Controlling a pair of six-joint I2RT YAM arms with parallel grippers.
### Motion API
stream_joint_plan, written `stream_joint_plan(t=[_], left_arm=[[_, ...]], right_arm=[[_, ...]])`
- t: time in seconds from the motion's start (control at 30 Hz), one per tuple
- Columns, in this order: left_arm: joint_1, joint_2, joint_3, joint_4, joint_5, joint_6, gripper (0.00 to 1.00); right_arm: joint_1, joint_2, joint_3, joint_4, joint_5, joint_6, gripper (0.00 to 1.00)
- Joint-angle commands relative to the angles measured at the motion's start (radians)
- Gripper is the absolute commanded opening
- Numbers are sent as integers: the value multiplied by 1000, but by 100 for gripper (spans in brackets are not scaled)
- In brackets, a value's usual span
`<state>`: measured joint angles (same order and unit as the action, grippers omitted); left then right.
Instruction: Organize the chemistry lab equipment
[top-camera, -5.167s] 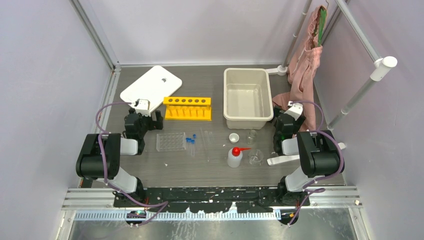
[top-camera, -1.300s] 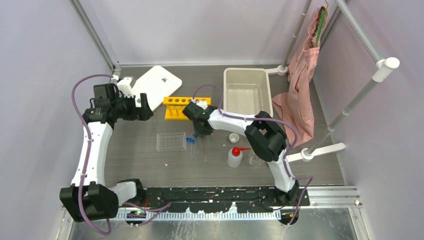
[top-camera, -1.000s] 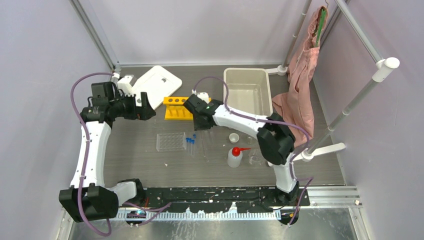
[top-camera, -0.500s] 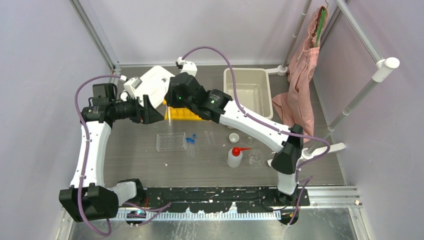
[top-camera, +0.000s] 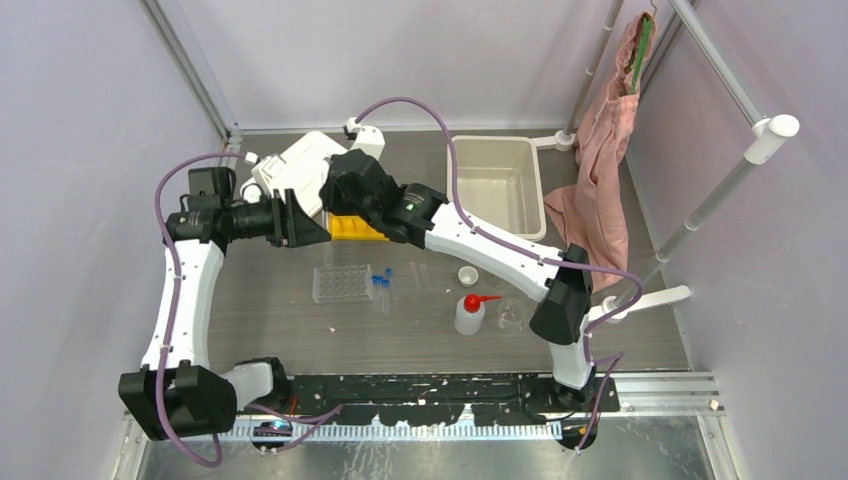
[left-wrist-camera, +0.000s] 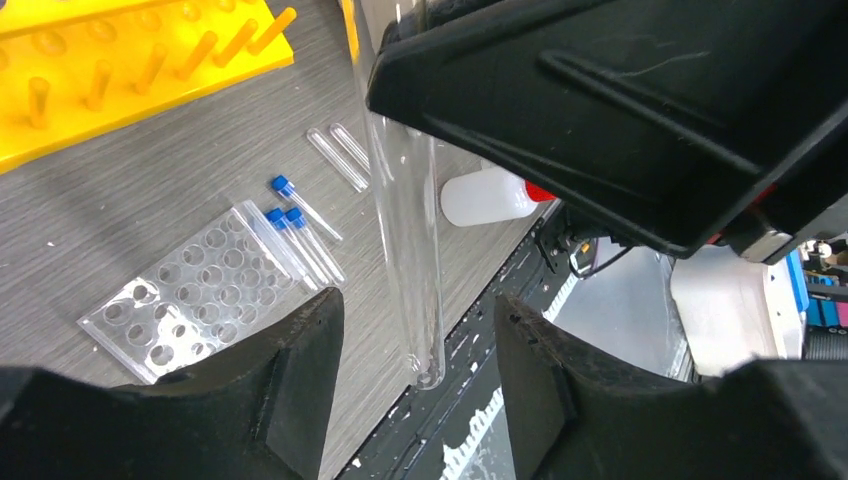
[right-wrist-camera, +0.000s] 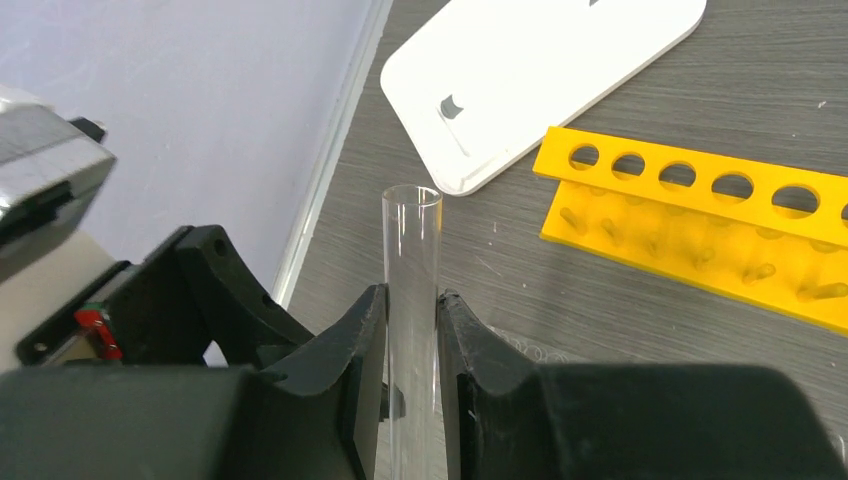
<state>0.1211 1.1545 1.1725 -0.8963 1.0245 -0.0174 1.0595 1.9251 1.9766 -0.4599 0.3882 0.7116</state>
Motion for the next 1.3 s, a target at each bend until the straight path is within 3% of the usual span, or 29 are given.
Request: stream_joint_plan(t=[0.0,0.23,0.5,0.57,0.6,0.7,0.77,1.03,1.27], left_arm=[[6,5,-13,31,50,-17,56],[5,24,-30,33,47,-10,40],[5,26,-42,52,51,-3,12],[5,25,-48,55,51,2,7],[6,24,-49,56,49,6,5],[5,19,-51,47,37,35,2],[5,15,-50,38,27,64,1],[5,-34,-67,22,-1,175,0],[5,-58,-77,5,3,218,0]], right_arm=[[9,-22,49,98,30,21,2],[9,-20,45,115,17,35,2],[9,-26,34,129,2,39,2],[8,-26,37,126,-23,49,8],[6,-24,45,107,-35,52,16],[-10,2,123,-24,-96,45,41],[-23,28,186,-141,-151,29,51],[-79,76,263,-300,-425,-17,55],[-100,116,358,-356,-481,-27,53]])
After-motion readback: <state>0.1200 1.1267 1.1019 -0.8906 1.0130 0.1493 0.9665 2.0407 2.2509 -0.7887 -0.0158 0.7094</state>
